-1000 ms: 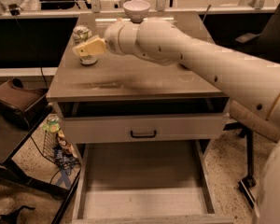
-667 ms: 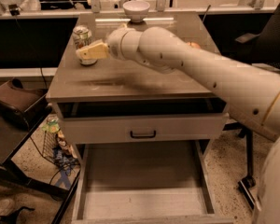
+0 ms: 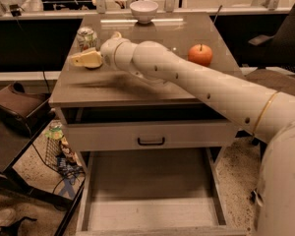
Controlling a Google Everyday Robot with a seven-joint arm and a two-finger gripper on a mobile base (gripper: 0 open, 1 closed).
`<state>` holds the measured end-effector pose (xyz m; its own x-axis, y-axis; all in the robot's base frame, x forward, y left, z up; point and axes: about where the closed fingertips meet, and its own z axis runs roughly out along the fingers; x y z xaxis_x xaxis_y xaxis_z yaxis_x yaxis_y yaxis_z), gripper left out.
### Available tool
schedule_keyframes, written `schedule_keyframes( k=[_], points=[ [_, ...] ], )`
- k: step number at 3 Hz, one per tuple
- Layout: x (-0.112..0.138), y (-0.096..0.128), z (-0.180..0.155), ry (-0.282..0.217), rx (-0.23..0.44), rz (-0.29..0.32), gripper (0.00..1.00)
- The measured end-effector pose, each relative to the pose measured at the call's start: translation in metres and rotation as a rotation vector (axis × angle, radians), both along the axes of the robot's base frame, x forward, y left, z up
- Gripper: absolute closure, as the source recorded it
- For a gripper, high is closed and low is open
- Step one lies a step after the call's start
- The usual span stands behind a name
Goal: Place 7up can into middle drawer
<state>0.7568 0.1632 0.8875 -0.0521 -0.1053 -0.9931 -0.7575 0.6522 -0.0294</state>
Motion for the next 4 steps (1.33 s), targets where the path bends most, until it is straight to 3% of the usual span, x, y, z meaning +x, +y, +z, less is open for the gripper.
schedule_keyframes(
  k=[1,4],
  points=[
    [-0.0005,0.0008,-0.0006,0.001,0.0,0.001,0.17],
    [-0.0025,0.0082,-0.0011,0.002,0.001,0.012,0.88]
  ],
)
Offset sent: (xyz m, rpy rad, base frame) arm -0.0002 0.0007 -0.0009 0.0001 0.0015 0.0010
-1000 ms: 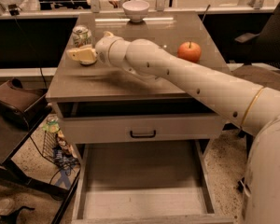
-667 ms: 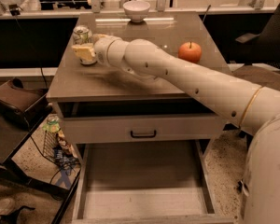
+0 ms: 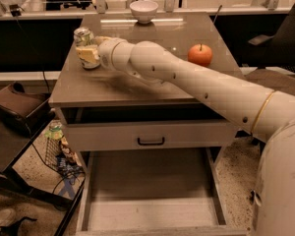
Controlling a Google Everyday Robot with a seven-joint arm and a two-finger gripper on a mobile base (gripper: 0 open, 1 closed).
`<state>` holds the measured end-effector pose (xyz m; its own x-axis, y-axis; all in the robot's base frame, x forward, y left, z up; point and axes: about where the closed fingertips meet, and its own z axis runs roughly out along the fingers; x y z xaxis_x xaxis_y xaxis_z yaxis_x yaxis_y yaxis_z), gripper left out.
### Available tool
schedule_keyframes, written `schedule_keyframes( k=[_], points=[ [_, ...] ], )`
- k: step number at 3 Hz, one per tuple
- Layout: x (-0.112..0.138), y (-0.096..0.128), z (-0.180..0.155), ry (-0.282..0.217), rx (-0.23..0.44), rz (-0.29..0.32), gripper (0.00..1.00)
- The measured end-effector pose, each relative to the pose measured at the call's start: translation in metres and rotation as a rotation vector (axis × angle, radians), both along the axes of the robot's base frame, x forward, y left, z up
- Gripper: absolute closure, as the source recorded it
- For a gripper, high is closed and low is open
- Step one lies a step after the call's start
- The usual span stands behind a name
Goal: Place 7up can into middle drawer
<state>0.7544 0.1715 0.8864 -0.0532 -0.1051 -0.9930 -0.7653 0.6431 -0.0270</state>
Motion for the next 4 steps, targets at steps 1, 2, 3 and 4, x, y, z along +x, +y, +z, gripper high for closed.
schedule_keyframes(
  k=[1,2,3,4],
  points=[
    [0.0,0.002,0.0,0.0,0.001,0.003,1.0],
    [0.0,0.003,0.002,0.001,0.002,0.004,1.0],
    [-0.006,-0.01,0.026,-0.007,0.026,0.011,1.0],
    [-0.039,-0.035,0.045,-0.014,0.037,0.043,1.0]
  ],
)
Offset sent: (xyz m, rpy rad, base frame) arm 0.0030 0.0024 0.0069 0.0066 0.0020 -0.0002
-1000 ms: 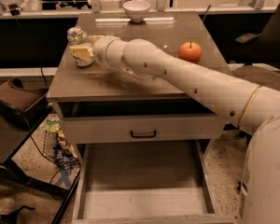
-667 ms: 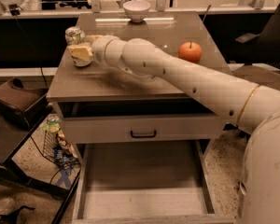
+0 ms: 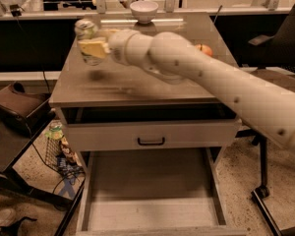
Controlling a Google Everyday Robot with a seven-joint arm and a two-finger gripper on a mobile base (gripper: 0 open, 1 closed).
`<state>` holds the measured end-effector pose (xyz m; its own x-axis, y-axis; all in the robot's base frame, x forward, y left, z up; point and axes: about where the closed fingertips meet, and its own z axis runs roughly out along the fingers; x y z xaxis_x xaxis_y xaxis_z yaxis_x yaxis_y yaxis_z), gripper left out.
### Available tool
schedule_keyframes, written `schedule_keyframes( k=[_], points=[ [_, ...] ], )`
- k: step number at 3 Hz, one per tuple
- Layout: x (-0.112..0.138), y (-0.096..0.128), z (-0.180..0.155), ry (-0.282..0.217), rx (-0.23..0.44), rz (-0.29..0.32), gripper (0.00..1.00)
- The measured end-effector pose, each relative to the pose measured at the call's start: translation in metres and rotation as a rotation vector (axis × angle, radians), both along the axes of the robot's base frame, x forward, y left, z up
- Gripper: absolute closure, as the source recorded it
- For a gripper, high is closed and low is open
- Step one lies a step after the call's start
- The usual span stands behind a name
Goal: Place 7up can into middle drawer
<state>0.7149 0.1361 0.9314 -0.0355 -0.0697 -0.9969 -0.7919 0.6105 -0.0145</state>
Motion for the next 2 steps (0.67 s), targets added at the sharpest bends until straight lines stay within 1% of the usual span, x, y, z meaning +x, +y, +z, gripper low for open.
schedule_keyframes(
  k=[1,2],
  points=[
    [-0.059,-0.02,0.016,-0.001,0.001,0.052,1.0],
    [-0.158,-0.037,-0.008,0.05,-0.034,0.201,1.0]
  ],
)
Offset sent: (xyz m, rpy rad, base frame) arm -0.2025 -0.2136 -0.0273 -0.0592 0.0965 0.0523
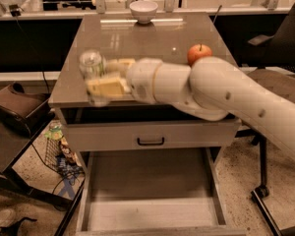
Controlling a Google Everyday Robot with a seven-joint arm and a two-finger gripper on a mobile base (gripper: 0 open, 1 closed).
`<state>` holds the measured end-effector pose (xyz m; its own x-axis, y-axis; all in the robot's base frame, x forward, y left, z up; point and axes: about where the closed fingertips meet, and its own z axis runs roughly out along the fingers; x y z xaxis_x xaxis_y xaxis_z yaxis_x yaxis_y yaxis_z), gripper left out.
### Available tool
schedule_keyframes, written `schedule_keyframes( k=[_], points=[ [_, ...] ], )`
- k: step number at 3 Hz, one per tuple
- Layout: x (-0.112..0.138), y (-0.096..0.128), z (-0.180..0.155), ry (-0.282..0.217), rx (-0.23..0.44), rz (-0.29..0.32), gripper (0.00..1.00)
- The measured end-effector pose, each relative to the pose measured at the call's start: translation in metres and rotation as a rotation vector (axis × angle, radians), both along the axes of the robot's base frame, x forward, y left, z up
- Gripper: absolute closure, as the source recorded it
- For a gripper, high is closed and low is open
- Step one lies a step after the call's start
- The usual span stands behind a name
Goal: Place 7up can into middle drawer
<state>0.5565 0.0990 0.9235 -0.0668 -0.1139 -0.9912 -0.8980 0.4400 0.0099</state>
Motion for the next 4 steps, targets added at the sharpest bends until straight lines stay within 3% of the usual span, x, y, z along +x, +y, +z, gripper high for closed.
schedule_keyframes(
  k=[1,2,3,4],
  points=[
    [-0.061,-0.043,-0.03,0.045,-0.047,0.075,1.0],
    [-0.079,-0.082,-0.033,0.064,-0.055,0.059,1.0],
    [-0.08,-0.08,-0.038,0.067,-0.055,0.065,1.0],
    [-0.086,-0.068,-0.093,0.103,-0.057,0.127,1.0]
  ],
)
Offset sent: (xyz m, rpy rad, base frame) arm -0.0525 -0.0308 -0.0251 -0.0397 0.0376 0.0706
